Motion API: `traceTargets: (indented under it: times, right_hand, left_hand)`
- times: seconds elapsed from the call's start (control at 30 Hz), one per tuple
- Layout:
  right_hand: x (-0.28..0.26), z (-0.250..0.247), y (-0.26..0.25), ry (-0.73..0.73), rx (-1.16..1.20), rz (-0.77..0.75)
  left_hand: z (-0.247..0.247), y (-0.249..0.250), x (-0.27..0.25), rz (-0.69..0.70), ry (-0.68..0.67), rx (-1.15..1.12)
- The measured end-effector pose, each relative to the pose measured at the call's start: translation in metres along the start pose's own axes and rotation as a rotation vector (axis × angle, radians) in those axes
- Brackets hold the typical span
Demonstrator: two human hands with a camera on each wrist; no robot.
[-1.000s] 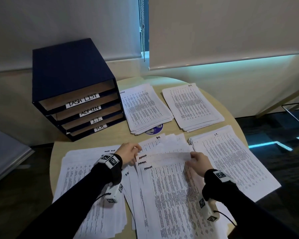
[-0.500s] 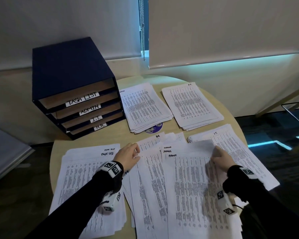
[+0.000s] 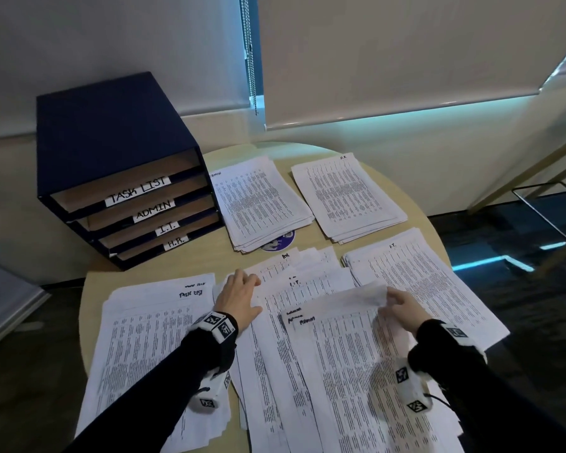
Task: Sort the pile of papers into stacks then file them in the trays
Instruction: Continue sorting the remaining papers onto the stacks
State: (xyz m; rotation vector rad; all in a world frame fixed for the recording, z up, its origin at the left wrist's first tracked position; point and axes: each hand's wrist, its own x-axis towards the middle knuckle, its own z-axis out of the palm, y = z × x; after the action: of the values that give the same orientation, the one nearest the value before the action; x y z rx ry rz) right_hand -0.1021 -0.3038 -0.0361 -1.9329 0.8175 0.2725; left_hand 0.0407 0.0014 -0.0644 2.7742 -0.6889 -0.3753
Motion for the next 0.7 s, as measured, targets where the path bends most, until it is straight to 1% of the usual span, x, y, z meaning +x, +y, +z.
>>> traceTargets:
  times: [0.07, 0.13, 0.2, 0.23, 0.3, 0.37, 0.43, 0.5, 0.6, 0.7]
  right_hand:
    - [-0.001, 0.002, -0.003, -0.017, 0.008, 0.003]
    - [0.000, 0.004, -0.007, -0.024, 0.012, -0.007]
    - [0.000, 0.008, -0.010, -0.021, 0.012, -0.010]
    - [-0.001, 0.009, -0.012, -0.021, 0.015, -0.014]
    - [-0.001, 0.013, -0.017, -0.029, 0.008, -0.033]
    - [0.000, 0.016, -0.021, -0.034, -0.001, -0.040]
    - [0.001, 0.017, -0.023, -0.031, 0.002, -0.032]
    - [0.002, 0.019, -0.025, -0.016, -0.001, -0.024]
    - [0.004, 0.022, -0.026, -0.008, -0.009, 0.002]
    - [0.006, 0.028, -0.029, -0.041, -0.005, -0.010]
  left_hand:
    - [0.000, 0.001, 0.000, 0.032, 0.041, 0.035]
    - [-0.001, 0.003, -0.001, 0.097, 0.084, 0.080]
    - [0.001, 0.003, -0.002, 0.151, 0.076, 0.100]
    - [0.001, 0.002, -0.002, 0.155, 0.060, 0.068]
    - [-0.002, 0.003, -0.001, 0.096, 0.036, -0.140]
    - [-0.007, 0.000, 0.001, -0.002, 0.021, -0.309]
    - [-0.012, -0.004, 0.004, -0.078, -0.043, -0.318]
    - [-0.017, -0.010, 0.009, -0.140, -0.131, -0.253]
    - [-0.027, -0.014, 0.014, -0.131, -0.228, -0.244]
    - [-0.035, -0.012, 0.013, -0.054, -0.246, -0.301]
